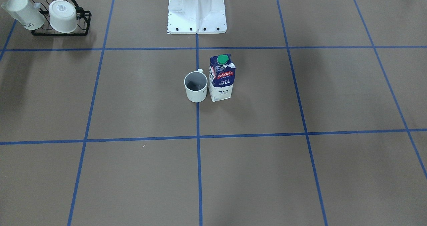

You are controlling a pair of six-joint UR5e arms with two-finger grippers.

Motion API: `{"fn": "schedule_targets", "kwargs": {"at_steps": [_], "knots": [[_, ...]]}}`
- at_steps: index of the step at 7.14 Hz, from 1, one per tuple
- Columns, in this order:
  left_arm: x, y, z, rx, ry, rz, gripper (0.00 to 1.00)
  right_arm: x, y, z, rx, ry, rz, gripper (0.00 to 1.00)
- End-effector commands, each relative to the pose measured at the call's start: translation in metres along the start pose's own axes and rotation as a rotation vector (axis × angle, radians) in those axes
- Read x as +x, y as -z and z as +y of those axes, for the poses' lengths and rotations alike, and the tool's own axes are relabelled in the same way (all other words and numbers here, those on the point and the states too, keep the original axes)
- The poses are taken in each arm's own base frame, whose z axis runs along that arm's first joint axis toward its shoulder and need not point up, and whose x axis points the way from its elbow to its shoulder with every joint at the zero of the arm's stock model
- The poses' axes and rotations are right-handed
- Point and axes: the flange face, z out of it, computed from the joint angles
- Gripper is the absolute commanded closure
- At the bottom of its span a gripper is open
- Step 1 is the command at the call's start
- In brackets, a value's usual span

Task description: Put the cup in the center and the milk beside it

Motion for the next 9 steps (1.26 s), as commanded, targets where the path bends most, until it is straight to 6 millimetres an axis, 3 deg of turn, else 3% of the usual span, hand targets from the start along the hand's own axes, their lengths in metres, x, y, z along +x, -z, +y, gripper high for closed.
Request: {"fn": "schedule_targets", "kwargs": {"at_steps": [1,3,9], "knots": [[0.008,0.01,-0.006,0.032,-0.032,-0.009,0.01,-0.001,0.001,0.0,0.002,0.001,0.0,0.0],[-0.001,-0.006,0.012,0.022,-0.028,-0.009,0.01,-0.001,0.002,0.0,0.003,0.002,0.0,0.0],[-0.004,-0.01,0.014,0.038,-0.035,-0.013,0.01,-0.004,0.006,-0.003,0.012,0.009,0.0,0.0]]}}
